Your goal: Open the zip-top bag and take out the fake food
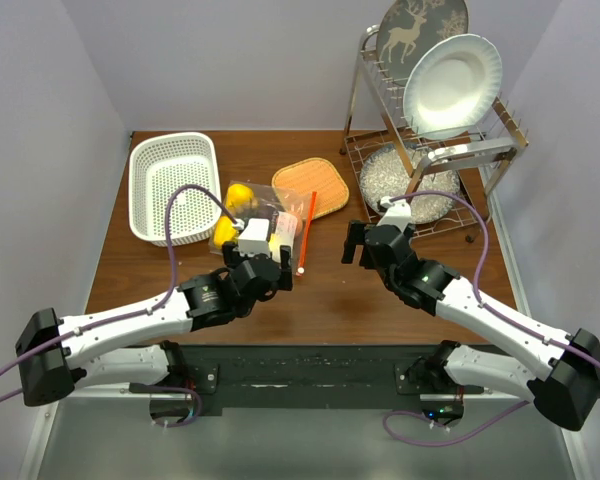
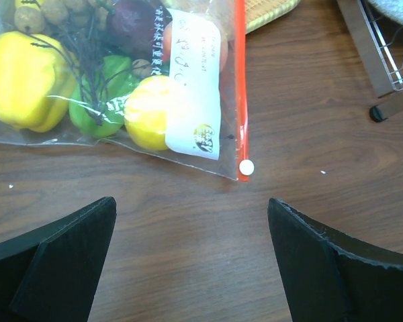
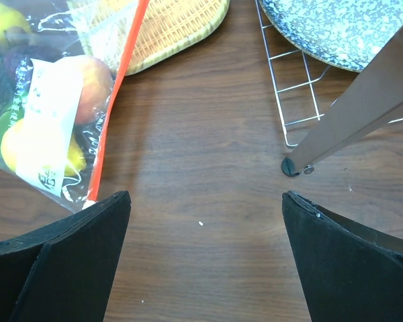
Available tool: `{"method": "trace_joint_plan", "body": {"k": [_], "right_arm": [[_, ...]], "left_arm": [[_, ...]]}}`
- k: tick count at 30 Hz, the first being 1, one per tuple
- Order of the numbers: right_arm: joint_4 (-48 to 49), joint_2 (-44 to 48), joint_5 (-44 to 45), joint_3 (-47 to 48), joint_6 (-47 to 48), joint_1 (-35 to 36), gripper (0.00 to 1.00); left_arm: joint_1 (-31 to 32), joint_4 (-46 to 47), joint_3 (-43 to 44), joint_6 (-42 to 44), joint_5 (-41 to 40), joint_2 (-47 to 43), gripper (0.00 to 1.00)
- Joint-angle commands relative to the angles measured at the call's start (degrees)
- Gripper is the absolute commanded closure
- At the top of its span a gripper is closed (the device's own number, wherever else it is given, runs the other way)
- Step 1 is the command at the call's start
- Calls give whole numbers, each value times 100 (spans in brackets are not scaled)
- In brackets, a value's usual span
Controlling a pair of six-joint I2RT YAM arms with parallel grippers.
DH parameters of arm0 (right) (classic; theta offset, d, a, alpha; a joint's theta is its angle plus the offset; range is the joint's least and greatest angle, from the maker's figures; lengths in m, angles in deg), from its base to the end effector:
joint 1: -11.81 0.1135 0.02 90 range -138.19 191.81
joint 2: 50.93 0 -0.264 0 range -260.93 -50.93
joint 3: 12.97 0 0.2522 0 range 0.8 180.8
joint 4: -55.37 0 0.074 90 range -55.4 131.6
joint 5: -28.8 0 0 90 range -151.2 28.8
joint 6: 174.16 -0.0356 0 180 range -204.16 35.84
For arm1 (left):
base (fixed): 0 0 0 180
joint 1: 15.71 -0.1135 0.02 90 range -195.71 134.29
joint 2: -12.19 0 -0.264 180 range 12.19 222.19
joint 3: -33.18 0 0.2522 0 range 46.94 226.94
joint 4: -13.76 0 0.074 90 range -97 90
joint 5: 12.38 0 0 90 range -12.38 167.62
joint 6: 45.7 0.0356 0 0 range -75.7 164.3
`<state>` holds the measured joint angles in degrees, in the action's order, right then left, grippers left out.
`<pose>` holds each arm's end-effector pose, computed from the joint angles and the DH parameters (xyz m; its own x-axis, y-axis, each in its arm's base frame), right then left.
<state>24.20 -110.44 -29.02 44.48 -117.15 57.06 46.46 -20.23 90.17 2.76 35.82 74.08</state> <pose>0.1720 0.1466 0.2749 -0.4801 0.1703 -0.8605 -0.0310 0.9771 0.2107 0.1261 -0.1880 0.2617 -0.4959 -0.1195 -0.8601 0.1178 0.9721 -0.2029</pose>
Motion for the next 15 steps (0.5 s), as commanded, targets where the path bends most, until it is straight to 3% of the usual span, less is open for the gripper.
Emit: {"method": "trace_joint_plan", "body": {"k": [1,7,11,15], "right_arm": [[212,70,34,-44,-23,-8,2],[273,158,-168,-149,109,1,2],[483,202,-843,-351,144,1,1],[887,168,-1511,-685,-136,1,3]], "left_arm": [[5,-130,133,-214,-320,104,0],[-3,-253,248,-398,-179,324,0],[-47,-535,362,-855,-109,403,2],[-301,-237,170,-865,233,333,7]]}}
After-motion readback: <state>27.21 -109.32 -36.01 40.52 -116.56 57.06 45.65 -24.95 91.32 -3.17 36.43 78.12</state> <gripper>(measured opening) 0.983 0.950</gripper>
